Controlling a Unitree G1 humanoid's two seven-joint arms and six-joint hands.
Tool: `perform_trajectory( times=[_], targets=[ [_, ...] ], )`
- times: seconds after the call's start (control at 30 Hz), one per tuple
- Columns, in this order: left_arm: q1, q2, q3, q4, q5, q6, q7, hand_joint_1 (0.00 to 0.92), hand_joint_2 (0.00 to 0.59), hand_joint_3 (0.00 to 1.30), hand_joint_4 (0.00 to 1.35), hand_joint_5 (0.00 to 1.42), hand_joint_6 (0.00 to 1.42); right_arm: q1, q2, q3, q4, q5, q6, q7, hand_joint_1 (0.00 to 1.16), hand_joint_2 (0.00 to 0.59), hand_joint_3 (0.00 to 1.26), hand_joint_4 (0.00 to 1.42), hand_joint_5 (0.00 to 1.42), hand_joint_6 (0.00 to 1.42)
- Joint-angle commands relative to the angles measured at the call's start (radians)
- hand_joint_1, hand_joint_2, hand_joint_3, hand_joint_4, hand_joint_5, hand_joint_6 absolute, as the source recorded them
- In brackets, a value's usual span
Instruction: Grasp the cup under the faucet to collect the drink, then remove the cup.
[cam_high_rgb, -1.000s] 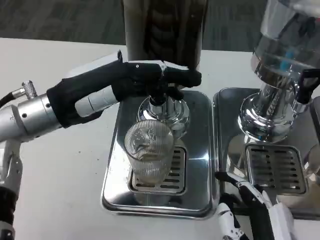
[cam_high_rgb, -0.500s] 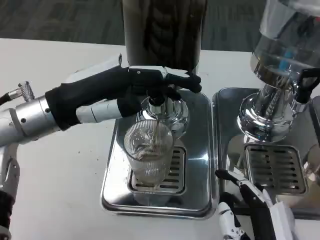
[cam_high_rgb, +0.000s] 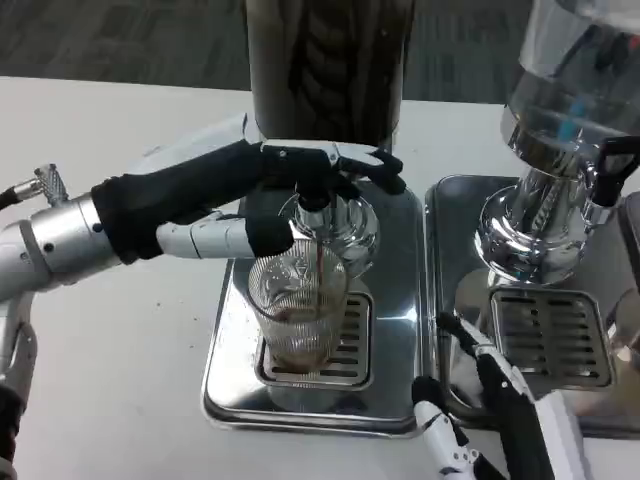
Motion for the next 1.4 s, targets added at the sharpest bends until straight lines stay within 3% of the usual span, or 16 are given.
perform_trajectory(
  times=[0.03, 0.37, 0.73, 1.4],
  targets=[
    [0.021, 0.015, -0.026, -0.002, 0.023, -0.021, -0.009, 0.0, 0.083, 0.29, 0.14, 0.13, 0.26, -0.004, -0.005, -0.006, 0.003, 0.006, -0.023, 0.011, 0.31, 0.297, 0.14, 0.11, 0.12, 0.04],
    [0.027, 0.025, -0.038, -0.009, 0.022, -0.031, 0.011, 0.0, 0.084, 0.29, 0.15, 0.13, 0.26, -0.011, -0.004, -0.009, -0.002, 0.032, -0.008, 0.058, 0.34, 0.253, 0.03, 0.07, 0.09, 0.05],
    [0.035, 0.033, -0.047, -0.026, 0.014, -0.024, 0.021, 0.0, 0.083, 0.29, 0.15, 0.13, 0.26, -0.067, 0.002, -0.016, 0.028, 0.082, -0.019, 0.104, 0.35, 0.242, 0.02, 0.03, 0.05, 0.04],
    [0.055, 0.044, -0.049, -0.064, 0.01, -0.007, 0.036, 0.0, 0.083, 0.29, 0.15, 0.13, 0.26, -0.185, 0.037, -0.028, 0.094, 0.08, 0.0, 0.119, 0.36, 0.242, 0.02, 0.01, 0.03, 0.0]
  ],
)
